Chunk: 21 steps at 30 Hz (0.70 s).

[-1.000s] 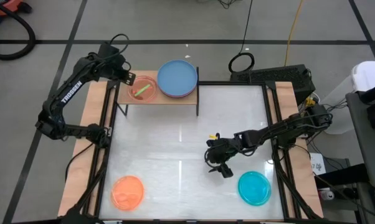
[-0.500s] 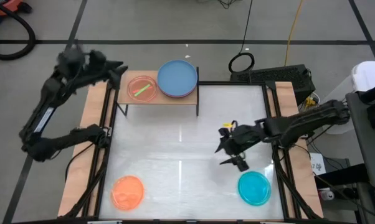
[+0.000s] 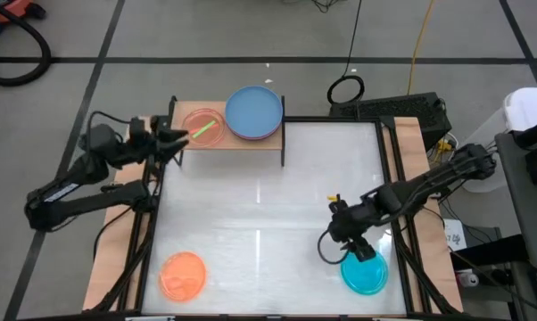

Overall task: Place and stack plates onto a shelf
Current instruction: Stack the transparent blue plate on top of the green transparent plate on the shelf

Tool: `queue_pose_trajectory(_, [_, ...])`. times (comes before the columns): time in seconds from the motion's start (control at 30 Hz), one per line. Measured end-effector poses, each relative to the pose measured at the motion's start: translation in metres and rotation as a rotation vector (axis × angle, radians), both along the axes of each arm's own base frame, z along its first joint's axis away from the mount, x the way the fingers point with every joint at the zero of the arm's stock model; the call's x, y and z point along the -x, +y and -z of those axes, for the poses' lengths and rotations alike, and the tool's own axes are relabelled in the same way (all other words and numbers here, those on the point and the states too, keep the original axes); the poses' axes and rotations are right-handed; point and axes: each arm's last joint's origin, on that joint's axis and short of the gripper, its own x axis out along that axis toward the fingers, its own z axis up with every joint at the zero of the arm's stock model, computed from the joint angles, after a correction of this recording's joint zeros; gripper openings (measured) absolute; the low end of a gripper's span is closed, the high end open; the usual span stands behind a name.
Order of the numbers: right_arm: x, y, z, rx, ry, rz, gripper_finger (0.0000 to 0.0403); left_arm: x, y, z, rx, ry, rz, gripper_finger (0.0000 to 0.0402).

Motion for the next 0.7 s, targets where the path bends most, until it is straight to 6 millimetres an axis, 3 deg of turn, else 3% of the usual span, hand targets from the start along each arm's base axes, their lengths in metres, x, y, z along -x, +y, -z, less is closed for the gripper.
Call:
queue_pose_trajectory(0.23, [0.004,0.010,0.037,-0.074,0.193,0.042,0.0224,-0.039,-0.009,0.032,0.003,0.016,0.154,0.0165])
queue_pose_trajectory(0.43, [0.018,0.006,0.067,-0.039,0.286,0.074,0.0224,-0.077,-0.036,0.061,-0.019,0.034,0.321,0.0165])
queue_pose_trajectory(0.7, [0.032,-0.001,0.094,-0.018,0.359,0.125,0.0224,-0.109,-0.071,0.082,-0.058,0.103,0.326,0.0165])
